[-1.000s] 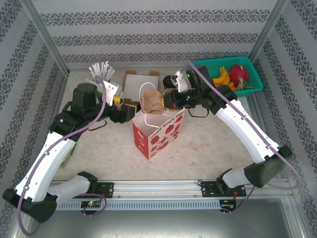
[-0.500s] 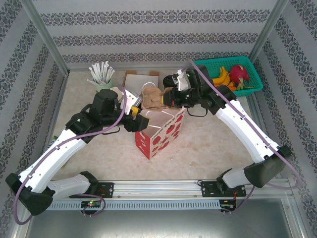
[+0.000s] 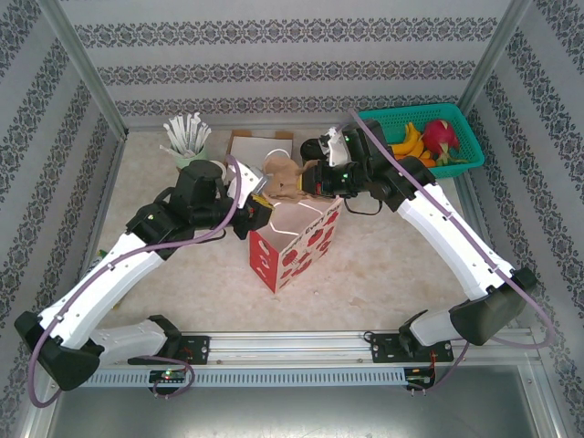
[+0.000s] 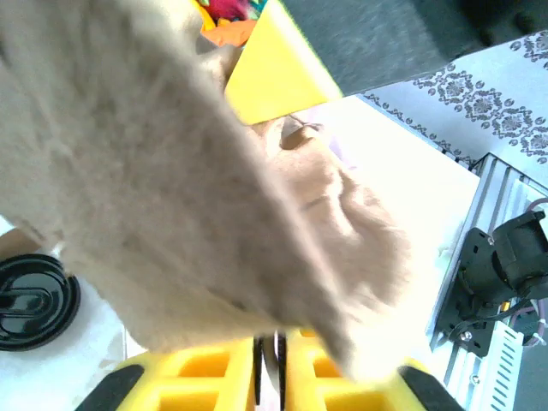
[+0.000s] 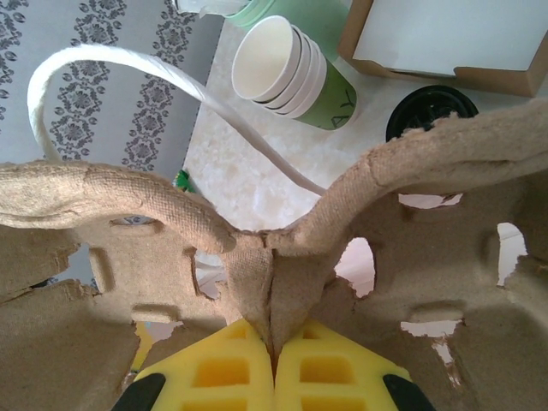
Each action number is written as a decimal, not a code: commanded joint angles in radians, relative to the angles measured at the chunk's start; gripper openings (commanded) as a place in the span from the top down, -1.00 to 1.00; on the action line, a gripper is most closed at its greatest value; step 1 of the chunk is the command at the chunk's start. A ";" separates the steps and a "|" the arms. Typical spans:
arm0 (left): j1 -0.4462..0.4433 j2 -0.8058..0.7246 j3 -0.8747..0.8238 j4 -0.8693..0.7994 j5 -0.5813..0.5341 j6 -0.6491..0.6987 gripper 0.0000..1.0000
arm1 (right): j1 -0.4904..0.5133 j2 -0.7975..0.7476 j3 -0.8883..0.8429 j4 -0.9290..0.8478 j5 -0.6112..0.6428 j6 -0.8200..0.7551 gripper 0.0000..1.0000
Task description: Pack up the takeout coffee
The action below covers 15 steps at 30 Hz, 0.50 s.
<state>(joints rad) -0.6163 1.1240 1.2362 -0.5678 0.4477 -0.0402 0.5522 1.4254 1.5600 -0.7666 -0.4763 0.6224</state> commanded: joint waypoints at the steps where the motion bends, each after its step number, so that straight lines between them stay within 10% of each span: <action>1: -0.017 -0.032 0.044 -0.008 0.014 0.036 0.82 | 0.000 -0.002 0.000 -0.044 0.040 -0.016 1.00; 15: -0.037 -0.049 0.091 -0.055 0.239 0.160 1.00 | 0.006 0.029 0.006 -0.104 0.085 -0.025 1.00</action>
<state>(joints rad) -0.6361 1.1187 1.3006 -0.6132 0.5892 0.0391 0.5526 1.4311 1.5600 -0.8085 -0.4450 0.6044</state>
